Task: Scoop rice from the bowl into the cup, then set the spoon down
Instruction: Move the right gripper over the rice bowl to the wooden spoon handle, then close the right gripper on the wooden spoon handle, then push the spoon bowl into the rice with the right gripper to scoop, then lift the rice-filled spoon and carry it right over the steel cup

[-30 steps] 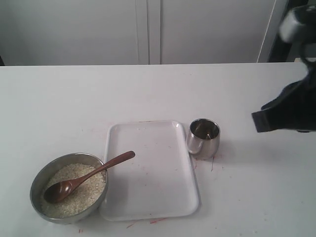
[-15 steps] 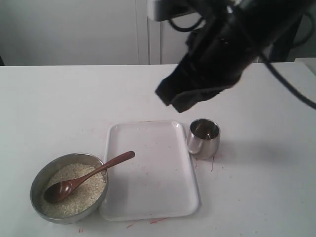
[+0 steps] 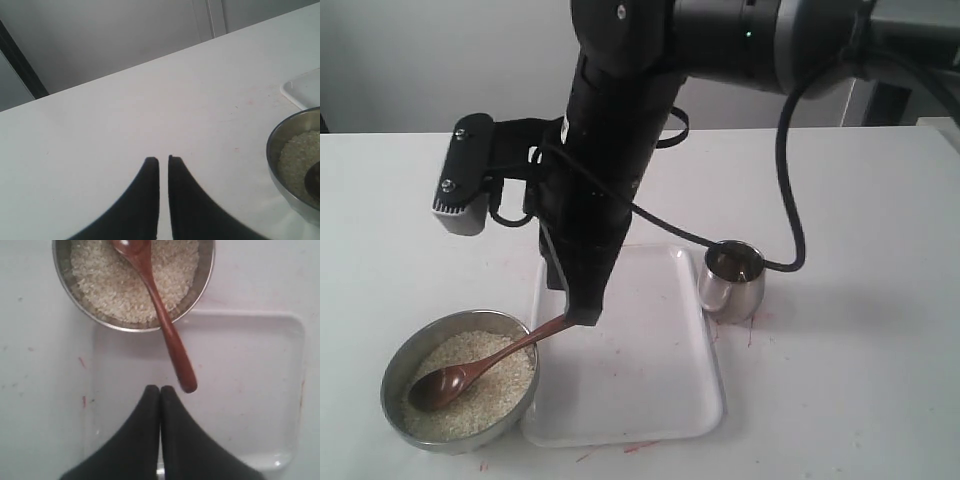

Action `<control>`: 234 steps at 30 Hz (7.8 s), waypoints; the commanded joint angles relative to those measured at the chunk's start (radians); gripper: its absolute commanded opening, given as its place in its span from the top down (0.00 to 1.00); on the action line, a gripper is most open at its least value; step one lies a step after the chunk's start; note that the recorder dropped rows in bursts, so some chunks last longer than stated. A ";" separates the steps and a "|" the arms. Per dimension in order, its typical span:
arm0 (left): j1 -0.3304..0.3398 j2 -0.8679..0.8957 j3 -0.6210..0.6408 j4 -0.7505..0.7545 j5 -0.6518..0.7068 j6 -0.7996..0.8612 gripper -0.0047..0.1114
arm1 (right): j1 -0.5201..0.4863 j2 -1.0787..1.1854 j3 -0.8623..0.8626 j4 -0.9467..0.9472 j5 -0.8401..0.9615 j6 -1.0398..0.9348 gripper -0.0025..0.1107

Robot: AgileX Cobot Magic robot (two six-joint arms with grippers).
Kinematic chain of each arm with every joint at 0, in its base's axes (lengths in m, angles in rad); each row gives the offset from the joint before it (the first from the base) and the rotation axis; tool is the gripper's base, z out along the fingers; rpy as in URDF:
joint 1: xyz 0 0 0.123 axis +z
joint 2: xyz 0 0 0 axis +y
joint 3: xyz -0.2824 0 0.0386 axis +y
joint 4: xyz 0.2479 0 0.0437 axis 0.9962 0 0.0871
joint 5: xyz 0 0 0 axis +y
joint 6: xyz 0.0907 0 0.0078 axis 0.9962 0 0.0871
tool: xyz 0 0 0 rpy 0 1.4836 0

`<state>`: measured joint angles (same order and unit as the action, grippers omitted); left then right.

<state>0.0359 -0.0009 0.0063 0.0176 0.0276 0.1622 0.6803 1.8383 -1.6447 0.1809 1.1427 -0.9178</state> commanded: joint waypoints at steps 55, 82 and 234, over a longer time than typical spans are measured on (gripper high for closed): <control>-0.003 0.001 -0.006 -0.009 -0.006 -0.001 0.84 | 0.029 0.198 -0.005 -0.111 -0.099 -0.305 0.46; -0.003 0.001 -0.006 -0.009 -0.006 -0.001 0.84 | 0.029 0.257 -0.005 -0.111 -0.140 -0.248 0.62; -0.003 0.001 -0.006 -0.009 -0.006 -0.001 0.84 | 0.203 0.106 0.187 -0.210 -0.064 0.570 0.98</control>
<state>0.0359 -0.0009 0.0063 0.0176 0.0276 0.1622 0.9229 1.9448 -1.4407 -0.1529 1.0695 -0.2837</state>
